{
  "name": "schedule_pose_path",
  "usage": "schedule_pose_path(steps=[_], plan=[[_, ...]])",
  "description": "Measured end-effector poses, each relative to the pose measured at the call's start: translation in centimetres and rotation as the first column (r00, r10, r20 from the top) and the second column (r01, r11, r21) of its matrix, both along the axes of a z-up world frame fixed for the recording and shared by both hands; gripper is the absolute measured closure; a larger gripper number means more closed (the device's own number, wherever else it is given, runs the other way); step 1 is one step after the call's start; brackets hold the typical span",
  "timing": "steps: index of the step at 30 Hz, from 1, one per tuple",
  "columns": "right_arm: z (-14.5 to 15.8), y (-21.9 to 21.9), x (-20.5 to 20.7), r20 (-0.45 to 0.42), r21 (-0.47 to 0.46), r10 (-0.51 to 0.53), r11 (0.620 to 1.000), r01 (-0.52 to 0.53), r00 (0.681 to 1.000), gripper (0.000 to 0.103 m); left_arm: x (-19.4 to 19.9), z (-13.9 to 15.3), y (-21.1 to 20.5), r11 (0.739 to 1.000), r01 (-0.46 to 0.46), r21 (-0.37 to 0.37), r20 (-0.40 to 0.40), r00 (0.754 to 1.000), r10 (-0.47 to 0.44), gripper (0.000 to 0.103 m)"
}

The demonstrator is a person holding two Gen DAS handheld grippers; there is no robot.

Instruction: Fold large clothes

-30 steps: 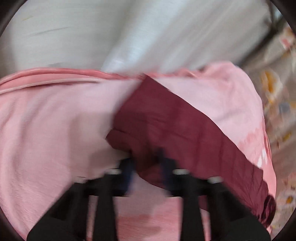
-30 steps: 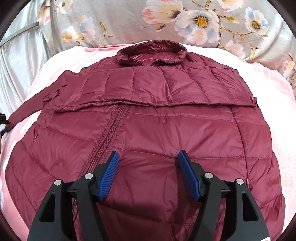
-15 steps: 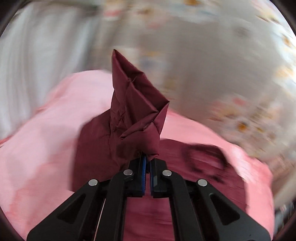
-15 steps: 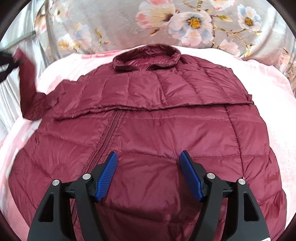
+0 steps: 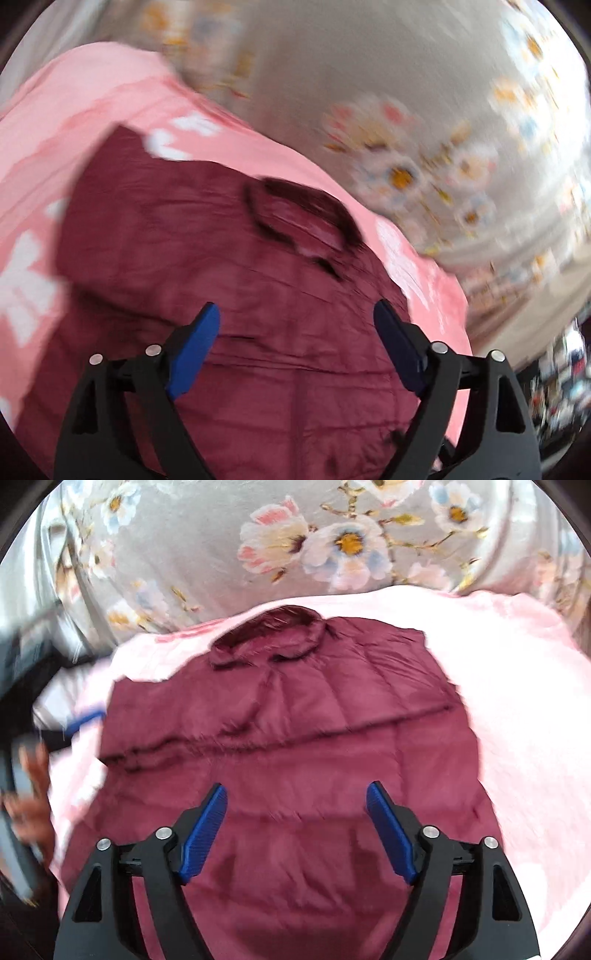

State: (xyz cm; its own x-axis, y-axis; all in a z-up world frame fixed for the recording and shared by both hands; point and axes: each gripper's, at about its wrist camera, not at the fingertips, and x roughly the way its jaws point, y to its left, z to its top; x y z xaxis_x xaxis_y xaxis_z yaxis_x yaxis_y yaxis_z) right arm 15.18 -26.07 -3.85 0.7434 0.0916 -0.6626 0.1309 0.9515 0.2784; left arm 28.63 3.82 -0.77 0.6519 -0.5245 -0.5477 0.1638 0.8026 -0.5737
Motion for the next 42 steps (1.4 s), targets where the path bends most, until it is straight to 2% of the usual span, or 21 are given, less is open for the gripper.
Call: schedule_pose_path(steps=[5, 7, 11, 12, 14, 15, 17, 18, 22, 25, 30, 32, 34, 36, 37, 38, 39, 41, 42], plan=[[-0.3, -0.2, 6.5, -0.025, 0.176, 0.076, 0.982, -0.071, 0.997, 0.027, 1.4, -2.7, 7.3, 0.986, -0.157, -0.061, -0.113, 0.982, 0.15, 0.02], [-1.1, 0.5, 9.1, -0.053, 0.205, 0.097, 0.975, -0.084, 0.994, 0.027, 1.4, -4.1, 9.5, 0.977, -0.193, -0.087, -0.16, 0.971, 0.178, 0.021], [-3.0, 2.2, 12.5, -0.114, 0.216, 0.119, 0.972, -0.092, 0.986, 0.031, 1.2, -6.1, 11.5, 0.972, -0.222, -0.082, -0.2, 0.959, 0.202, 0.021], [-3.6, 2.4, 13.3, -0.134, 0.228, 0.122, 0.97, -0.089, 0.983, 0.037, 1.3, -6.5, 11.7, 0.972, -0.223, -0.078, -0.209, 0.957, 0.203, 0.021], [-4.5, 2.7, 14.3, -0.162, 0.253, 0.128, 0.964, -0.085, 0.978, 0.064, 1.8, -7.0, 11.8, 0.971, -0.223, -0.09, -0.231, 0.953, 0.197, 0.021], [-4.5, 2.7, 14.6, -0.166, 0.252, 0.133, 0.964, -0.088, 0.977, 0.097, 2.0, -7.2, 11.9, 0.969, -0.226, -0.104, -0.241, 0.951, 0.196, 0.021], [-3.2, 2.4, 15.0, -0.136, 0.245, 0.143, 0.964, -0.106, 0.98, 0.099, 2.2, -7.5, 12.6, 0.963, -0.234, -0.135, -0.256, 0.947, 0.194, 0.021], [-1.7, 1.7, 14.7, -0.085, 0.237, 0.128, 0.966, -0.105, 0.988, 0.099, 2.4, -7.4, 12.7, 0.96, -0.235, -0.152, -0.258, 0.947, 0.191, 0.021], [6.2, -1.5, 12.9, 0.113, 0.096, 0.039, 0.994, -0.05, 0.993, 0.099, 3.3, -6.8, 12.8, 0.954, -0.23, -0.192, -0.258, 0.95, 0.177, 0.021], [8.8, -3.8, 12.3, 0.138, -0.014, -0.006, 1.0, 0.008, 0.99, 0.099, 4.5, -6.6, 11.8, 0.953, -0.214, -0.214, -0.267, 0.951, 0.154, 0.021], [8.2, -7.0, 12.4, 0.078, -0.064, -0.04, 0.997, 0.045, 0.996, 0.099, 7.1, -6.9, 9.3, 0.952, -0.183, -0.247, -0.292, 0.95, 0.107, 0.021], [7.8, -7.7, 12.4, 0.067, -0.071, -0.046, 0.996, 0.051, 0.997, 0.099, 8.6, -7.4, 8.6, 0.947, -0.193, -0.258, -0.316, 0.943, 0.106, 0.021], [7.4, -8.8, 12.2, 0.061, -0.066, -0.052, 0.996, 0.056, 0.997, 0.099, 9.8, -8.0, 8.2, 0.948, -0.215, -0.235, -0.337, 0.933, 0.128, 0.023], [6.7, -9.7, 12.0, 0.05, -0.06, -0.055, 0.997, 0.058, 0.997, 0.099, 10.8, -8.6, 7.9, 0.958, -0.233, -0.168, -0.353, 0.921, 0.162, 0.035], [6.3, -9.8, 12.0, 0.043, -0.058, -0.056, 0.997, 0.058, 0.998, 0.099, 11.1, -8.8, 7.8, 0.963, -0.239, -0.121, -0.358, 0.916, 0.182, 0.048], [5.8, -10.0, 11.9, 0.031, -0.056, -0.051, 0.997, 0.053, 0.998, 0.099, 11.3, -9.0, 7.9, 0.966, -0.245, -0.087, -0.361, 0.911, 0.199, 0.066], [5.2, -10.2, 11.8, 0.023, -0.056, -0.049, 0.997, 0.05, 0.999, 0.099, 11.3, -9.0, 8.1, 0.967, -0.25, -0.057, -0.36, 0.908, 0.213, 0.072], [4.1, -10.1, 11.6, 0.004, -0.046, -0.036, 0.998, 0.036, 0.999, 0.099, 11.1, -8.8, 8.7, 0.963, -0.269, -0.012, -0.344, 0.906, 0.248, 0.096], [3.5, -10.1, 11.6, -0.005, -0.045, -0.03, 0.999, 0.03, 1.0, 0.099, 10.9, -8.4, 9.1, 0.96, -0.28, 0.001, -0.323, 0.908, 0.266, 0.097]])
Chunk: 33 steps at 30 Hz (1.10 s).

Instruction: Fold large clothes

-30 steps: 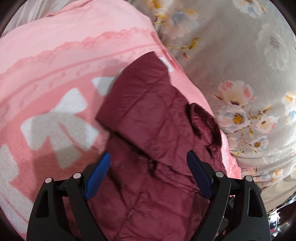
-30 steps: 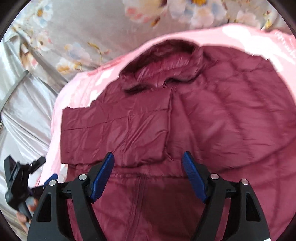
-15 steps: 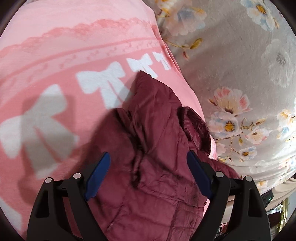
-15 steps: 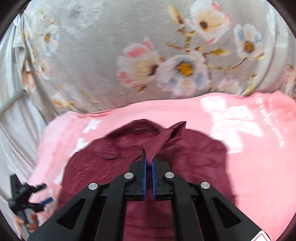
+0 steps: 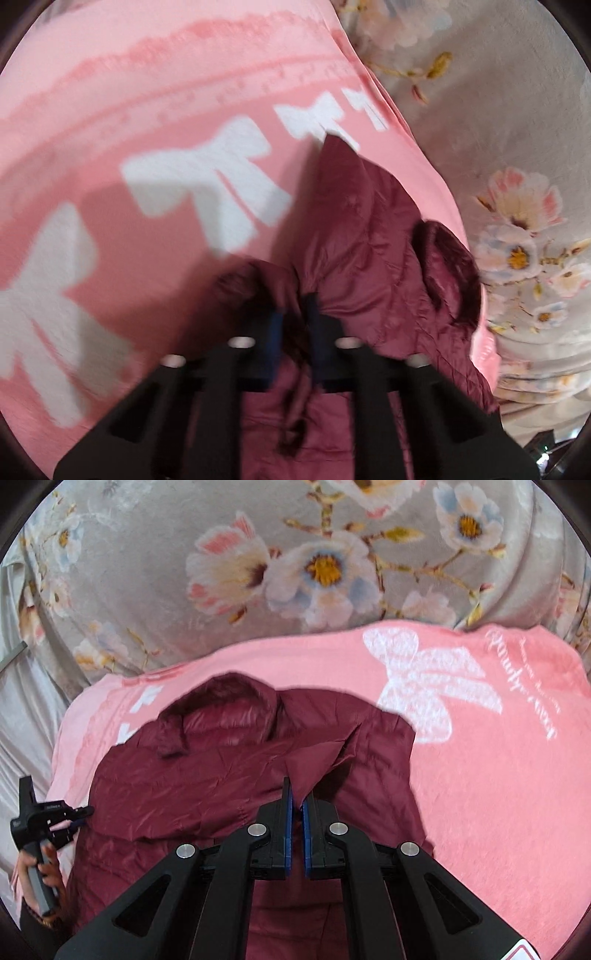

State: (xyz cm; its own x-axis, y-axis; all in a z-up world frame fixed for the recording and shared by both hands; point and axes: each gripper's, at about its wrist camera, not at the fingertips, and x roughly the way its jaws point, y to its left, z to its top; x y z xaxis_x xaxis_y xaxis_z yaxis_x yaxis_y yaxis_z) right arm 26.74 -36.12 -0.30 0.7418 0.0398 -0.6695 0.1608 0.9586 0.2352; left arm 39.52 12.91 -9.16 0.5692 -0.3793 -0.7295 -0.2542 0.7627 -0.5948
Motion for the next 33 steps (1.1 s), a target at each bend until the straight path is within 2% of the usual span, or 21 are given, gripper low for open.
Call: schedule_pose_path(steps=[4, 6, 13, 16, 20, 24, 27, 28, 29, 31, 33], plan=[[-1.1, 1.0, -0.4, 0.002, -0.001, 0.017, 1.0, -0.017, 1.0, 0.099, -0.9, 2.2, 0.9, 0.999, -0.017, 0.048, 0.08, 0.997, 0.013, 0.101], [-1.4, 1.4, -0.8, 0.009, -0.02, 0.018, 1.0, -0.018, 1.0, 0.099, -1.1, 2.6, 1.0, 0.997, -0.014, 0.07, 0.093, 0.996, 0.008, 0.101], [-6.8, 0.5, -1.7, -0.119, 0.017, 0.003, 1.0, -0.001, 0.993, 0.099, -1.3, -1.3, 0.4, 0.986, 0.006, 0.165, 0.013, 1.0, -0.008, 0.102], [-8.4, 0.4, -1.9, -0.142, 0.03, -0.001, 1.0, 0.005, 0.99, 0.1, -1.6, -1.8, -0.1, 0.979, 0.017, 0.203, 0.03, 0.999, -0.024, 0.102], [-9.2, 0.4, -2.0, -0.131, 0.028, -0.01, 1.0, 0.014, 0.991, 0.1, -1.8, -1.7, -1.5, 0.95, 0.029, 0.311, 0.058, 0.997, -0.049, 0.102], [-9.2, 0.6, -2.0, -0.133, 0.005, -0.01, 1.0, 0.011, 0.991, 0.1, -2.0, -1.5, -2.4, 0.917, 0.031, 0.397, 0.075, 0.995, -0.067, 0.102], [-8.9, 0.0, -2.6, -0.132, 0.035, -0.015, 0.999, 0.02, 0.991, 0.099, -2.5, -0.8, -1.8, 0.92, 0.064, 0.387, 0.064, 0.993, -0.096, 0.099], [-8.6, -0.3, -3.2, -0.134, 0.052, -0.018, 0.998, 0.025, 0.991, 0.096, -2.9, -0.5, -1.4, 0.92, 0.086, 0.383, 0.057, 0.992, -0.116, 0.095], [-8.2, -0.4, -3.7, -0.13, 0.057, -0.026, 0.998, 0.034, 0.991, 0.092, -3.3, -0.1, -1.2, 0.916, 0.1, 0.388, 0.055, 0.99, -0.131, 0.086], [-6.7, -0.5, -5.3, -0.116, 0.014, -0.064, 0.998, 0.066, 0.991, 0.087, -4.3, 1.1, -0.4, 0.894, 0.106, 0.435, 0.055, 0.988, -0.143, 0.083], [-4.8, -0.2, -6.6, -0.081, -0.055, -0.101, 0.994, 0.097, 0.992, 0.086, -5.2, 3.2, 0.6, 0.852, 0.071, 0.519, 0.077, 0.989, -0.129, 0.083]])
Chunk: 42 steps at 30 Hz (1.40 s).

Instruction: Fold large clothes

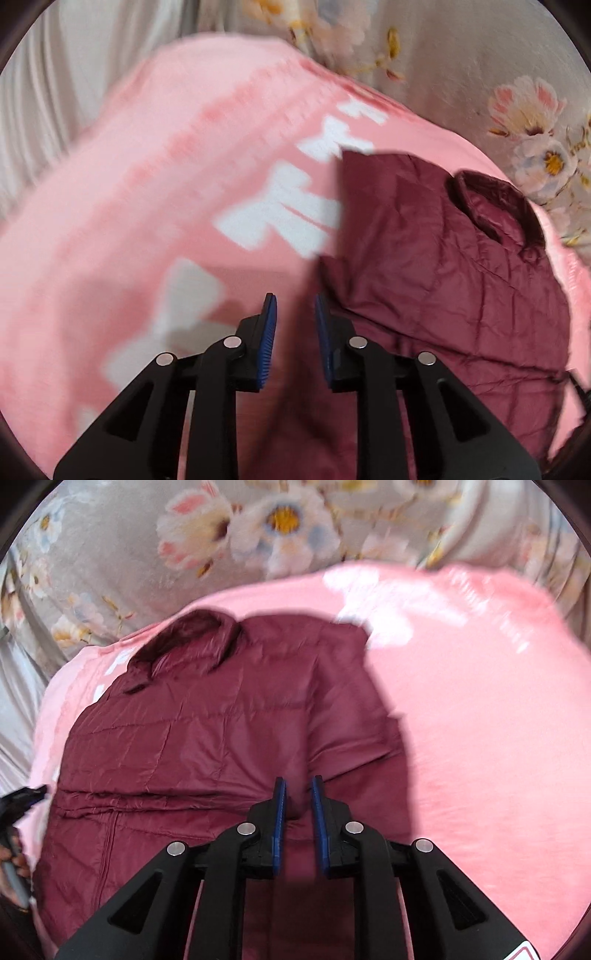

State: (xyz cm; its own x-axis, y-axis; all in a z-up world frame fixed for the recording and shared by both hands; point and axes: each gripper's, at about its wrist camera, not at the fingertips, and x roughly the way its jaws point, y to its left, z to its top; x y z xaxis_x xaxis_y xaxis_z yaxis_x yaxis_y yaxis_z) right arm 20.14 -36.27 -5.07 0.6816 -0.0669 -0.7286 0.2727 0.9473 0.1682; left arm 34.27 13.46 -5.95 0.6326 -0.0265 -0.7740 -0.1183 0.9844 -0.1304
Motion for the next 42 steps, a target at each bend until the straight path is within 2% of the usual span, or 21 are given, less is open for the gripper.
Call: schedule_pose_path(steps=[2, 4, 7, 8, 11, 15, 17, 22, 26, 28, 31, 34, 37, 38, 40, 42], plan=[[2.1, 1.0, -0.3, 0.045, -0.032, 0.003, 0.999, -0.002, 0.999, 0.086, 0.1, 2.3, -0.1, 0.999, -0.016, 0.051, 0.047, 0.999, 0.013, 0.083], [4.0, 3.1, 1.0, 0.079, 0.01, 0.062, 0.998, -0.063, 0.995, 0.086, 0.8, 4.4, -1.1, 0.999, -0.001, 0.037, 0.084, 0.996, -0.002, 0.083], [4.8, 7.4, 4.1, 0.092, 0.071, 0.167, 0.982, -0.174, 0.982, 0.086, 2.4, 6.3, -5.2, 0.995, 0.096, 0.003, 0.09, 0.991, -0.096, 0.082], [4.5, 9.4, 5.5, 0.081, 0.073, 0.209, 0.974, -0.215, 0.974, 0.086, 3.5, 5.8, -7.5, 0.989, 0.145, 0.002, 0.059, 0.988, -0.145, 0.082], [2.3, 13.9, 8.3, 0.012, 0.043, 0.28, 0.959, -0.281, 0.96, 0.086, 4.8, 2.7, -11.2, 0.98, 0.199, -0.03, -0.044, 0.979, -0.2, 0.082], [-1.9, 15.9, 9.4, -0.083, 0.048, 0.29, 0.957, -0.287, 0.953, 0.087, 4.0, -1.3, -13.1, 0.976, 0.216, 0.031, -0.086, 0.973, -0.213, 0.082], [-3.5, 15.9, 9.0, -0.095, 0.049, 0.287, 0.958, -0.283, 0.953, 0.089, 3.4, -2.4, -13.4, 0.974, 0.221, 0.058, -0.08, 0.973, -0.216, 0.082], [-4.3, 16.1, 8.0, -0.074, 0.009, 0.287, 0.958, -0.287, 0.955, 0.09, 2.4, -3.5, -13.7, 0.97, 0.226, 0.085, -0.037, 0.974, -0.224, 0.082], [-4.5, 16.8, 7.9, -0.062, -0.048, 0.282, 0.957, -0.285, 0.958, 0.09, 1.4, -4.0, -14.6, 0.961, 0.217, 0.173, 0.013, 0.975, -0.223, 0.082], [-4.6, 17.0, 8.1, -0.06, -0.057, 0.281, 0.957, -0.284, 0.958, 0.09, 1.5, -4.0, -14.8, 0.958, 0.216, 0.188, 0.015, 0.975, -0.222, 0.082], [-4.6, 16.7, 8.4, -0.054, -0.039, 0.283, 0.958, -0.286, 0.957, 0.09, 1.7, -4.0, -14.8, 0.961, 0.215, 0.174, 0.019, 0.975, -0.222, 0.082], [-4.5, 15.8, 8.4, -0.045, 0.028, 0.292, 0.956, -0.291, 0.955, 0.09, 1.8, -3.9, -14.4, 0.963, 0.221, 0.154, 0.017, 0.974, -0.226, 0.082], [-3.7, 14.2, 8.3, -0.06, 0.14, 0.302, 0.946, -0.292, 0.951, 0.087, 2.0, -2.8, -13.2, 0.964, 0.253, 0.086, -0.028, 0.967, -0.251, 0.08], [-3.0, 13.3, 8.1, -0.052, 0.178, 0.292, 0.944, -0.279, 0.955, 0.086, 2.3, -1.9, -12.2, 0.967, 0.253, 0.025, -0.045, 0.967, -0.252, 0.078], [-1.4, 11.5, 8.2, -0.031, 0.191, 0.248, 0.952, -0.238, 0.968, 0.086, 3.2, -0.5, -11.3, 0.97, 0.242, -0.031, -0.046, 0.969, -0.244, 0.076], [0.0, 10.2, 8.8, -0.016, 0.158, 0.207, 0.967, -0.202, 0.978, 0.085, 4.8, 1.5, -11.0, 0.975, 0.216, -0.045, -0.023, 0.976, -0.217, 0.076]])
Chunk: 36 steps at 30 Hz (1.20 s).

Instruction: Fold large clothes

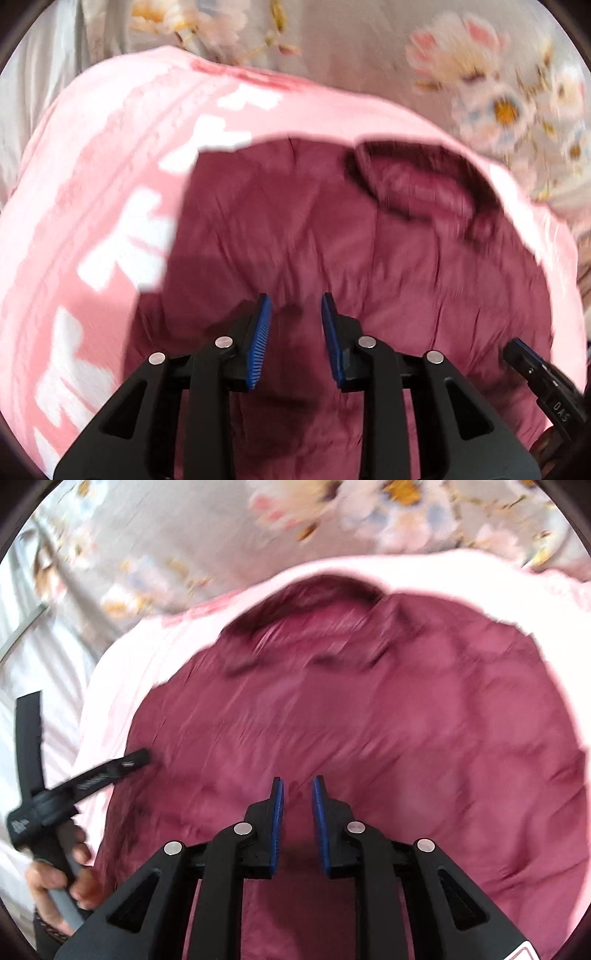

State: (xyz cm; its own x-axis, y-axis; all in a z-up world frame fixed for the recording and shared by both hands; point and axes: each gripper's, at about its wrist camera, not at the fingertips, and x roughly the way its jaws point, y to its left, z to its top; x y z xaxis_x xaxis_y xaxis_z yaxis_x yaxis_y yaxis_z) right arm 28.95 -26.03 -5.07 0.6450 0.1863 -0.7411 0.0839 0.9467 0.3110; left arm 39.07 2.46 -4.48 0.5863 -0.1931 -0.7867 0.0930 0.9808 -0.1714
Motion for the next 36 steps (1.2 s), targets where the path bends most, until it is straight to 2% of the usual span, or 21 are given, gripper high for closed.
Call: schedule_pose_path(steps=[2, 4, 8, 14, 19, 21, 22, 23, 25, 26, 28, 30, 31, 33, 34, 35, 36], plan=[[1.0, -0.7, 0.9, 0.022, -0.051, -0.033, 0.998, 0.034, 0.999, 0.085, 1.6, 1.1, -0.8, 1.0, -0.014, 0.026, 0.026, 1.0, 0.013, 0.067], [1.3, -1.2, 2.3, 0.021, -0.098, -0.064, 0.993, 0.065, 0.998, 0.085, 3.2, 1.0, -2.0, 0.998, -0.019, 0.053, 0.014, 1.0, 0.018, 0.062], [-0.2, -2.4, 4.6, -0.018, -0.127, -0.093, 0.988, 0.09, 0.996, 0.085, 6.1, -1.7, -4.3, 0.997, -0.01, 0.083, -0.066, 0.998, 0.015, 0.062], [-3.3, -3.4, 5.3, -0.049, -0.156, -0.088, 0.985, 0.08, 0.995, 0.09, 6.1, -4.1, -5.5, 0.988, -0.005, 0.152, -0.041, 0.999, 0.011, 0.06], [-4.0, -2.6, 5.0, -0.019, -0.207, -0.073, 0.976, 0.067, 0.997, 0.09, 5.6, -4.8, -5.9, 0.982, 0.011, 0.186, -0.006, 1.0, -0.01, 0.059], [-3.9, -2.8, 5.0, -0.023, -0.191, -0.069, 0.98, 0.063, 0.997, 0.088, 5.7, -4.5, -5.8, 0.983, 0.014, 0.183, -0.015, 1.0, -0.011, 0.059], [-3.5, -3.3, 5.0, -0.026, -0.152, -0.065, 0.987, 0.06, 0.998, 0.084, 5.8, -4.2, -5.6, 0.986, 0.013, 0.165, -0.026, 1.0, -0.009, 0.06], [-3.2, -3.6, 4.9, -0.023, -0.114, -0.067, 0.991, 0.064, 0.997, 0.075, 6.0, -3.7, -5.0, 0.994, 0.014, 0.111, -0.047, 0.999, -0.009, 0.059], [-2.1, -4.8, 4.8, 0.007, -0.007, -0.083, 0.997, 0.083, 0.997, 0.047, 6.3, -2.3, -3.6, 0.998, 0.02, -0.054, -0.065, 0.998, -0.023, 0.057], [-1.4, -5.7, 4.8, 0.035, 0.054, -0.107, 0.993, 0.105, 0.994, 0.044, 6.6, -1.4, -2.9, 0.988, 0.014, -0.151, -0.061, 0.998, -0.023, 0.05], [-0.4, -7.2, 5.5, 0.06, 0.168, -0.135, 0.978, 0.124, 0.989, 0.041, 7.7, -0.1, -2.3, 0.96, -0.009, -0.279, -0.057, 0.998, -0.007, 0.036], [-0.4, -8.4, 6.7, 0.049, 0.278, -0.147, 0.952, 0.127, 0.988, 0.04, 9.5, -0.2, -3.0, 0.938, -0.001, -0.348, -0.087, 0.996, -0.031, 0.034], [-0.9, -9.1, 7.6, 0.028, 0.342, -0.154, 0.93, 0.136, 0.988, 0.04, 10.8, -1.1, -3.8, 0.928, 0.005, -0.372, -0.138, 0.989, -0.06, 0.034], [-1.6, -9.8, 9.0, -0.017, 0.381, -0.167, 0.91, 0.161, 0.986, 0.04, 12.6, -3.4, -4.8, 0.892, -0.018, -0.452, -0.244, 0.964, -0.104, 0.036], [-2.3, -9.9, 9.9, -0.044, 0.402, -0.163, 0.9, 0.166, 0.986, 0.043, 12.9, -4.2, -5.1, 0.876, -0.036, -0.48, -0.278, 0.954, -0.114, 0.048], [-2.6, -9.9, 10.4, -0.057, 0.417, -0.146, 0.895, 0.157, 0.988, 0.05, 13.0, -4.9, -5.5, 0.863, -0.047, -0.504, -0.304, 0.944, -0.126, 0.071], [-2.5, -9.8, 10.6, -0.055, 0.419, -0.137, 0.896, 0.148, 0.989, 0.076, 13.0, -5.0, -5.9, 0.861, -0.028, -0.507, -0.304, 0.941, -0.148, 0.084]])
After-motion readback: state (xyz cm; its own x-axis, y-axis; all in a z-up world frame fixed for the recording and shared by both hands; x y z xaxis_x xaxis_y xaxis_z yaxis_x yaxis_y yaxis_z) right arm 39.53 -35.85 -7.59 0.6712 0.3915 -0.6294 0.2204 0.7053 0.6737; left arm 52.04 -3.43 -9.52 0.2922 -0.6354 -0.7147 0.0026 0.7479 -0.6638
